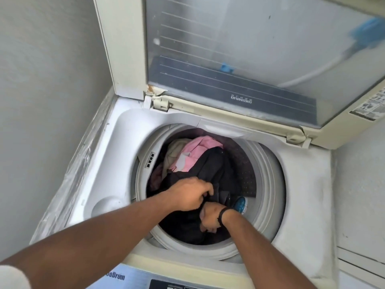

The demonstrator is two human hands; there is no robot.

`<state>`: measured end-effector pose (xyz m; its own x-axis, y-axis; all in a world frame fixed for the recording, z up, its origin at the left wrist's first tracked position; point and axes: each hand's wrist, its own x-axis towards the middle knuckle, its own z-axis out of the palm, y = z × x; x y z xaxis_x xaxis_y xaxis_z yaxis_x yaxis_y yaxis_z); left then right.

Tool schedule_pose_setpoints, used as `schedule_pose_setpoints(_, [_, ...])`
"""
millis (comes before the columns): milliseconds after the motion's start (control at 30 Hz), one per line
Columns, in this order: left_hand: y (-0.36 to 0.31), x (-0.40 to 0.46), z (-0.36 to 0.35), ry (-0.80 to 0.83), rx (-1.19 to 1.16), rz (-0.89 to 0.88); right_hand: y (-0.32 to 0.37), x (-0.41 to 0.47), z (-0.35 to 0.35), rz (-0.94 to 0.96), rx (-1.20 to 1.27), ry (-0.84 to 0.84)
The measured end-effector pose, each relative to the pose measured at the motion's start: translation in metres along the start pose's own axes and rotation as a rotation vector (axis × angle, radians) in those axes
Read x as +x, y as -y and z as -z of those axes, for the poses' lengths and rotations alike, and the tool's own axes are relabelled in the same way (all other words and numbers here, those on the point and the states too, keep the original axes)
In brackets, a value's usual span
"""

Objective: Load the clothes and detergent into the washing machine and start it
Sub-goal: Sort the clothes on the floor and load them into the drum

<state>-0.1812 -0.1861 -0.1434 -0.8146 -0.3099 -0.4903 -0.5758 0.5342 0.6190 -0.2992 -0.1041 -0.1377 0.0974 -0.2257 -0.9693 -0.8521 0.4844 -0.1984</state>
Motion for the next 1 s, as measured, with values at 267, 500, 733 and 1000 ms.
schedule_pose_setpoints(267, [0.027, 0.002, -0.03, 0.339, 0.179, 0.505, 0.002, 0.01, 0.011, 0.079, -0.058, -0.617])
schedule_pose_setpoints(500, [0.03, 0.004, -0.02, 0.052, 0.343, 0.578, -0.029, 0.041, 0.004, -0.085, -0.232, -0.357])
schedule_pose_setpoints(733, [0.024, 0.005, -0.015, -0.163, 0.374, 0.133, -0.026, 0.038, 0.014, -0.046, -0.179, -0.69])
schedule_pose_setpoints(1000, [0.042, 0.006, -0.026, 0.286, 0.443, 0.428, -0.036, 0.065, -0.007, -0.053, -0.201, -0.235])
